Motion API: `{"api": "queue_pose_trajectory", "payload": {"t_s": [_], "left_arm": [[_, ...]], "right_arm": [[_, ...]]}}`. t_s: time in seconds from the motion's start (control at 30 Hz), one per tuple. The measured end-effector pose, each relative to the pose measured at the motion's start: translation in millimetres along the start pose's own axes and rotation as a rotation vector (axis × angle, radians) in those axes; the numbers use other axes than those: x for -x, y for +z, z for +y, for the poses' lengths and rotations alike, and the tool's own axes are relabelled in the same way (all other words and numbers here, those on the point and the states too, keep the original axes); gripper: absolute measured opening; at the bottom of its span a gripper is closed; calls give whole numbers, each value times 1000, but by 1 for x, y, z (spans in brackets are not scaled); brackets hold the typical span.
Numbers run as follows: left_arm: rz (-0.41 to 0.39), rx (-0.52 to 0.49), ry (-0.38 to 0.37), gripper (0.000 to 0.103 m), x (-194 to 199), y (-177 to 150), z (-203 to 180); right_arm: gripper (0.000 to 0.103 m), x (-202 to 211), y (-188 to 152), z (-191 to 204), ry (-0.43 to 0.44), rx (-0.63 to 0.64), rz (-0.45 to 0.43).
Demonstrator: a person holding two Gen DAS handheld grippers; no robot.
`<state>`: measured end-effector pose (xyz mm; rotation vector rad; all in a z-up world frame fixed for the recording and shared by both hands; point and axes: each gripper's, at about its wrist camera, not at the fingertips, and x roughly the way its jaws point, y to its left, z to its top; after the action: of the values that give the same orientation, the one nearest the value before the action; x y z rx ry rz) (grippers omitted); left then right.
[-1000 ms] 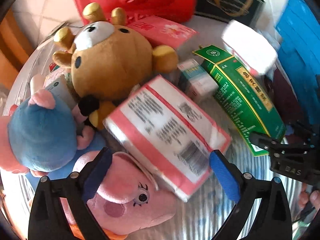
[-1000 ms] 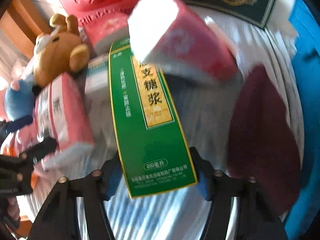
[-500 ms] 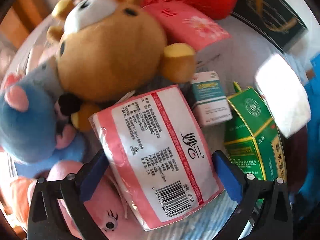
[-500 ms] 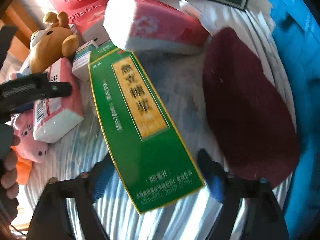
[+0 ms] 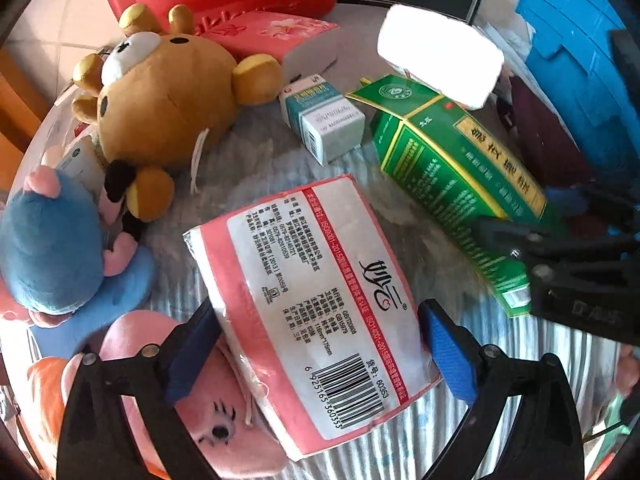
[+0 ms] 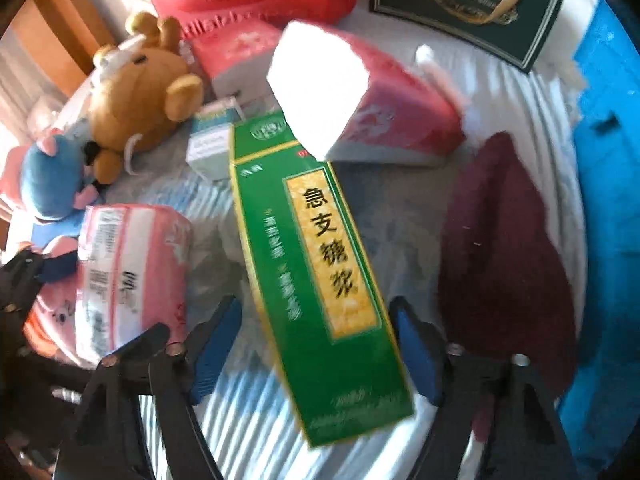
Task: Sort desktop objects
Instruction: 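Grasp the pink-white tissue pack with the left tool while the right tool grasps the green syrup box, then carry the tissue pack and green syrup box into the blue crate and release them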
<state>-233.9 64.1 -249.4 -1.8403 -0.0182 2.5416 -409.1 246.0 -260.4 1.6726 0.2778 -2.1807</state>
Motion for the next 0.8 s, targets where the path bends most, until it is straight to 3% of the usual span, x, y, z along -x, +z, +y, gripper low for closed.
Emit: {"api": "queue_pose_trajectory", "payload": {"t_s": [0.1, 0.23, 0.3, 0.33, 0.43, 0.63, 0.8], "left_arm": [[-26, -1, -12, 95, 13, -3, 3], [-99, -3, -39, 95, 47, -10, 10], [-147, -6, -47, 95, 60, 14, -3], [-171, -11, -49, 95, 70, 9, -6], [-237, -19, -47, 95, 88, 28, -10], [-385, -58, -76, 95, 151, 25, -18], [-511, -133, -122, 95, 199, 23, -47]], "right_arm": [[57, 10, 1, 8, 28, 2, -26], [53, 57, -4, 20, 53, 15, -132], [53, 80, -6, 28, 55, 18, -177], [53, 92, -6, 33, 53, 25, -203], [53, 130, -21, 48, 11, 32, -279], [53, 219, -47, 54, -64, 12, -475], [53, 282, -69, 52, -153, -26, -611]]}}
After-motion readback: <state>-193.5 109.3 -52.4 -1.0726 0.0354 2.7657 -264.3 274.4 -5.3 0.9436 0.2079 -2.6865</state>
